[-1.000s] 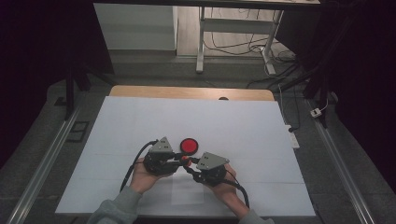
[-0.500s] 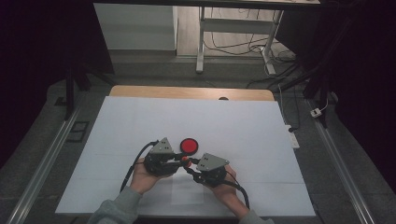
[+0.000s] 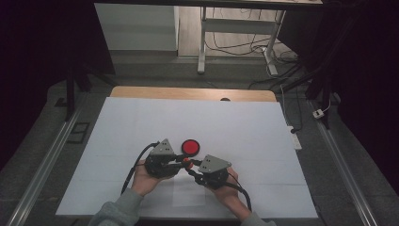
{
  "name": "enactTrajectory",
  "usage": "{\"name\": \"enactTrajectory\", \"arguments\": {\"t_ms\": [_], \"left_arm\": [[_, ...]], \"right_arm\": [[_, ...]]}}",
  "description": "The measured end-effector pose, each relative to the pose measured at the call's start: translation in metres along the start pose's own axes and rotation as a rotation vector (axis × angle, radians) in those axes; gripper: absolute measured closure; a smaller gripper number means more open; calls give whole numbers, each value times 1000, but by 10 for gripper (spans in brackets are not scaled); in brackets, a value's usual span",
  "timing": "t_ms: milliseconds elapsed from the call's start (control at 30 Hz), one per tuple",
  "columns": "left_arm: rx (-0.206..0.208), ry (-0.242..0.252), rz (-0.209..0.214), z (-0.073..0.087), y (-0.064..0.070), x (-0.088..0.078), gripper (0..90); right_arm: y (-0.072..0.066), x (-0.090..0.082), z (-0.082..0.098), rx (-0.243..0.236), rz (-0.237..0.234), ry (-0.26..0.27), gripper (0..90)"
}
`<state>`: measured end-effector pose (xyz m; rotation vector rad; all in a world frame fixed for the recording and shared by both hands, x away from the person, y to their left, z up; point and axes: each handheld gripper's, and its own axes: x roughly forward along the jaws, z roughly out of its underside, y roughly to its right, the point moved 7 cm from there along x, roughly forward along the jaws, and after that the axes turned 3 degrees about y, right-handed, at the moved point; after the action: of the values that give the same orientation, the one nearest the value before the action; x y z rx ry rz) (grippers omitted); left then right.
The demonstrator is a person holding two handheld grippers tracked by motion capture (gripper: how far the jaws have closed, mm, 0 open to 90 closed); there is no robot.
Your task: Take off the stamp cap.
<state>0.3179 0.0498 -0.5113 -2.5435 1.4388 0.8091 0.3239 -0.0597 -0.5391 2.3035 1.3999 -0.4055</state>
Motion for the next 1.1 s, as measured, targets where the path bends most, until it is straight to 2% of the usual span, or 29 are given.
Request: {"name": "enactTrajectory", "arguments": {"t_ms": [1100], "left_arm": [[-27,1,20,3,-2,1,727]], "right_arm": [[-1,1,3,-32,-4,-17,659]]}}
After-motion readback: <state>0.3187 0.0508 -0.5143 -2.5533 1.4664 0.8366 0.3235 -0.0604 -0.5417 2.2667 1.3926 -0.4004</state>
